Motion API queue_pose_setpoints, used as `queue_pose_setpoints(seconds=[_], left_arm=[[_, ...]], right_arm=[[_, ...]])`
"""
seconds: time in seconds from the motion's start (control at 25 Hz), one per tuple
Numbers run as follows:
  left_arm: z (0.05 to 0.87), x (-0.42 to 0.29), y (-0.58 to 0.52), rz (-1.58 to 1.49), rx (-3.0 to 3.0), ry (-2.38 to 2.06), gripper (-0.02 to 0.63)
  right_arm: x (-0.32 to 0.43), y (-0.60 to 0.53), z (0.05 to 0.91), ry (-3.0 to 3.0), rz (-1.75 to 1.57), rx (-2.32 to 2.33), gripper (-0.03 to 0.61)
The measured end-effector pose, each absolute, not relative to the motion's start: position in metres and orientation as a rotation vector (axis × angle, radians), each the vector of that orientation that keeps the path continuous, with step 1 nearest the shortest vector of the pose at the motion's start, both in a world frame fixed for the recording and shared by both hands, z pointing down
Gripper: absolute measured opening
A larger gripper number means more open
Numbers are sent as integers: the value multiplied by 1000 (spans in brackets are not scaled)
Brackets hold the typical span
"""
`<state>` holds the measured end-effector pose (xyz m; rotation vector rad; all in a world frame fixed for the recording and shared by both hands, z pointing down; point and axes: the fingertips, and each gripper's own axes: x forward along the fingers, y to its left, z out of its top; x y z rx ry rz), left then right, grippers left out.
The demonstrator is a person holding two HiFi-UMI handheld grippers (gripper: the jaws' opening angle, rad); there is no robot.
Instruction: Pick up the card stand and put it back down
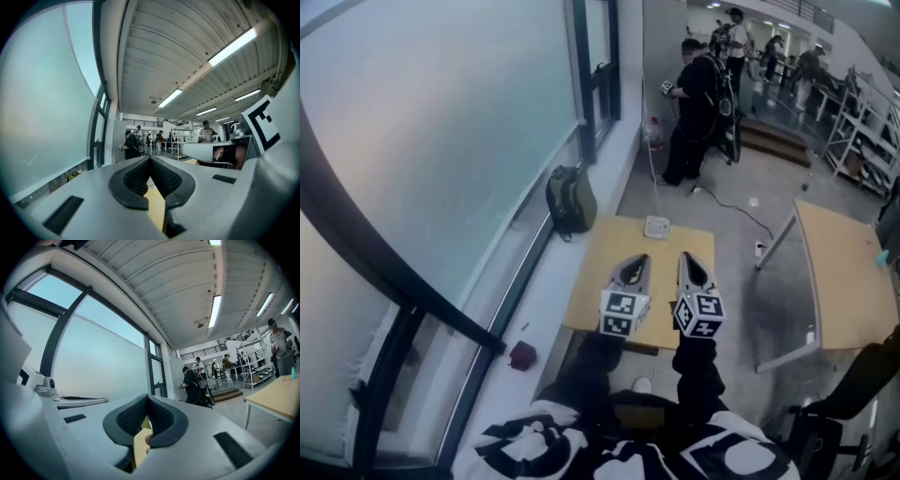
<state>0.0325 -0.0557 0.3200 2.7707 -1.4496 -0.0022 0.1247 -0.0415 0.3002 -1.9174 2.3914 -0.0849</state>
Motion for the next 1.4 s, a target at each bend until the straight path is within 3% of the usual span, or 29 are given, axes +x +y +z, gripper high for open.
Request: queue_pose_setpoints(seconds=[0.2,0.6,1.04,1.4], left_arm=[[326,65,-100,-24,2763,-1473,6],[412,99,-149,237,2751,-1361,6],[473,73,-205,229,2830,-1147,6],[536,13,-250,348,2745,-1137,8]], right_arm=[[143,-81,314,2499,-87,-1852,14],[161,-129,390,2560,-327,-1838,14],[153,-186,461,2568,-533,-1934,15],[133,-219,514,2656,-585,-1974,17]])
